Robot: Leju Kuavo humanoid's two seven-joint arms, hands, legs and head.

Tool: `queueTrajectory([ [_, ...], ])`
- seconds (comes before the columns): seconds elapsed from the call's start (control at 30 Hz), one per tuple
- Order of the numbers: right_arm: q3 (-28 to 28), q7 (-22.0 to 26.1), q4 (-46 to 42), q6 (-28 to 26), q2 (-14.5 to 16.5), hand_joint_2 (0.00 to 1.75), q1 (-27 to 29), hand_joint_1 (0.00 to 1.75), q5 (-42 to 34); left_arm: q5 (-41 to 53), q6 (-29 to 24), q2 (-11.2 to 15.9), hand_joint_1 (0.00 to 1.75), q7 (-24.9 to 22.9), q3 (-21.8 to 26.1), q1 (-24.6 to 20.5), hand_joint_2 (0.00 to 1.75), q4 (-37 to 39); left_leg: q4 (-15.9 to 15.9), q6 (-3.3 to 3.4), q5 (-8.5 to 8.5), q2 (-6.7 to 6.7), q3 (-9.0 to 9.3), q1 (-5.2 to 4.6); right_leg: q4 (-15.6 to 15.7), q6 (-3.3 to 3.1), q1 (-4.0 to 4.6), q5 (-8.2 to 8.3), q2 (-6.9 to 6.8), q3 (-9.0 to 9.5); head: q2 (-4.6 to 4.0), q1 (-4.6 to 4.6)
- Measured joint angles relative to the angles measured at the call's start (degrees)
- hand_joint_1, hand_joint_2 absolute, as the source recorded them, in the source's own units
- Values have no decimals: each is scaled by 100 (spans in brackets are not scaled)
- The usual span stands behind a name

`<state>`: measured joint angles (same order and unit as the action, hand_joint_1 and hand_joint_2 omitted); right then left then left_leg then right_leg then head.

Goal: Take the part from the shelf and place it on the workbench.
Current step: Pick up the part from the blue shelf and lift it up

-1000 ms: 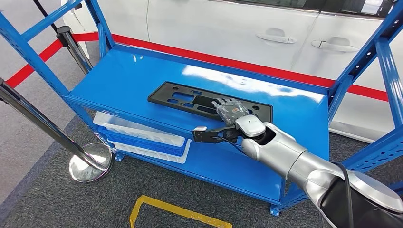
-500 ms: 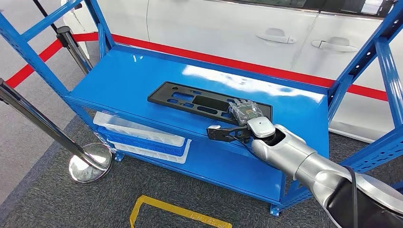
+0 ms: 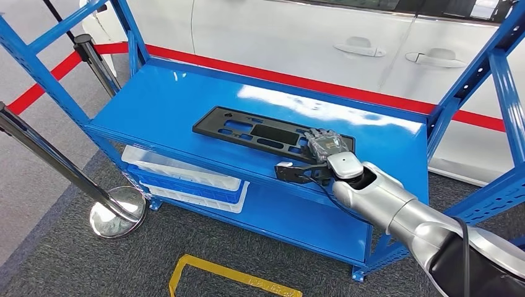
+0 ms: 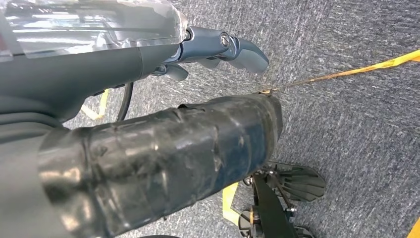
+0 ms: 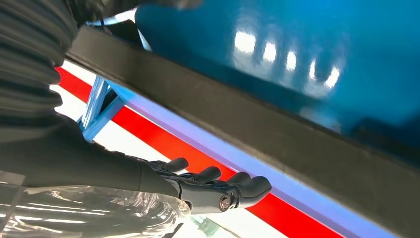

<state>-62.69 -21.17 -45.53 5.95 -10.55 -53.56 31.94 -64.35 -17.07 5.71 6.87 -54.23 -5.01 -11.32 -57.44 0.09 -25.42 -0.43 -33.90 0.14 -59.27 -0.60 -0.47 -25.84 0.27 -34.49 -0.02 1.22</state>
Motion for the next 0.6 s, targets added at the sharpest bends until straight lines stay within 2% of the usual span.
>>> queueTrajectory([
  [0.43, 44, 120, -88, -157, -3, 175, 41, 175, 212, -31, 0, 15, 0, 3, 0, -3, 0, 0, 0, 0, 0, 1, 4, 0, 0, 0, 1, 0, 1, 5, 0, 0],
  [0.6, 49, 356, -197, -386, 32, 175, 91, 175, 737, -30, -11, 15, 0, -30, 0, -3, 0, 0, 0, 0, 0, 4, 4, 0, -1, -3, 1, 2, 4, 9, 0, -1],
])
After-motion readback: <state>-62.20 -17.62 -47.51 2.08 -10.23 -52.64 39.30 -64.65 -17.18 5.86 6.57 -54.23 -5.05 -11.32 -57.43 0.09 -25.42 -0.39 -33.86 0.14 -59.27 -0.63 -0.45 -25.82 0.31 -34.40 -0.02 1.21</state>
